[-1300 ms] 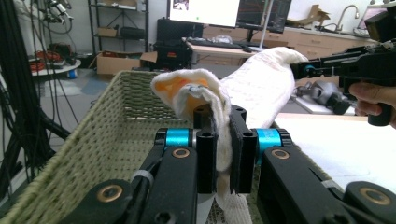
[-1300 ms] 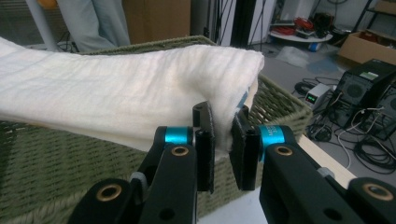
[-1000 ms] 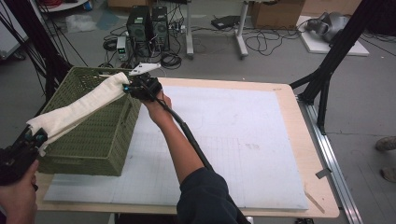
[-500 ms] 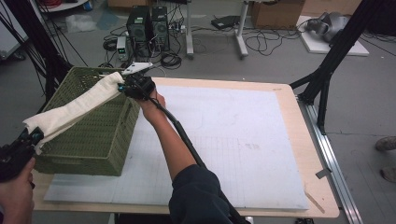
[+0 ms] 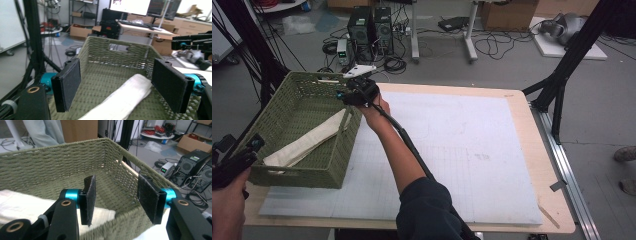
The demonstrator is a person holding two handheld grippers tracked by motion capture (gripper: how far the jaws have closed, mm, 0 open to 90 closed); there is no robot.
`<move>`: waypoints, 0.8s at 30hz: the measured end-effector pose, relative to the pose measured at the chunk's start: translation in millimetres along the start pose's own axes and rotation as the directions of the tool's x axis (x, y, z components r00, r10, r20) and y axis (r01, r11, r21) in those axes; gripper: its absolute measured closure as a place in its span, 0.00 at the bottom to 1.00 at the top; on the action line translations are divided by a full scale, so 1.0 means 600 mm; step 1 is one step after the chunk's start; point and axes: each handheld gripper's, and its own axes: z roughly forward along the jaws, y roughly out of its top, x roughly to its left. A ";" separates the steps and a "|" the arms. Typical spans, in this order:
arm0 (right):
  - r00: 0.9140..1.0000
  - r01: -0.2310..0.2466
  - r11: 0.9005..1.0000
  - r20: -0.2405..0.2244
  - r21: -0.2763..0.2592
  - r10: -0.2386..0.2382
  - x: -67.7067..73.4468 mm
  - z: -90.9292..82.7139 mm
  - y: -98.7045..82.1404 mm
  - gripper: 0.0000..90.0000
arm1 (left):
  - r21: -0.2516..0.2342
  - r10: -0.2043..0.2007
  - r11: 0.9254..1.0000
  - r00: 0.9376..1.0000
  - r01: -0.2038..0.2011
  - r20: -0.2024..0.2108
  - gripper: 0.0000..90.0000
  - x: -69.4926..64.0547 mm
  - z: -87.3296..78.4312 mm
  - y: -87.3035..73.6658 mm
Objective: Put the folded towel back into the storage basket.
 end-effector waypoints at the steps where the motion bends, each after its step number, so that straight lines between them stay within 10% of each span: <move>1: 1.000 -0.008 1.000 -0.006 -0.019 0.007 -0.006 -0.030 -0.007 0.54 | -0.015 -0.012 1.000 0.999 0.012 0.052 0.27 -0.021 0.006 0.001; 12: 0.996 -0.088 0.996 0.025 -0.031 0.089 -0.066 -0.148 -0.081 0.41 | 0.004 0.018 1.000 0.972 -0.020 0.235 0.22 -0.103 0.049 0.002; 24: 0.977 -0.144 0.988 0.151 -0.049 0.150 -0.123 -0.333 -0.169 0.29 | 0.022 0.050 0.998 0.911 -0.064 0.409 0.22 -0.216 0.103 -0.003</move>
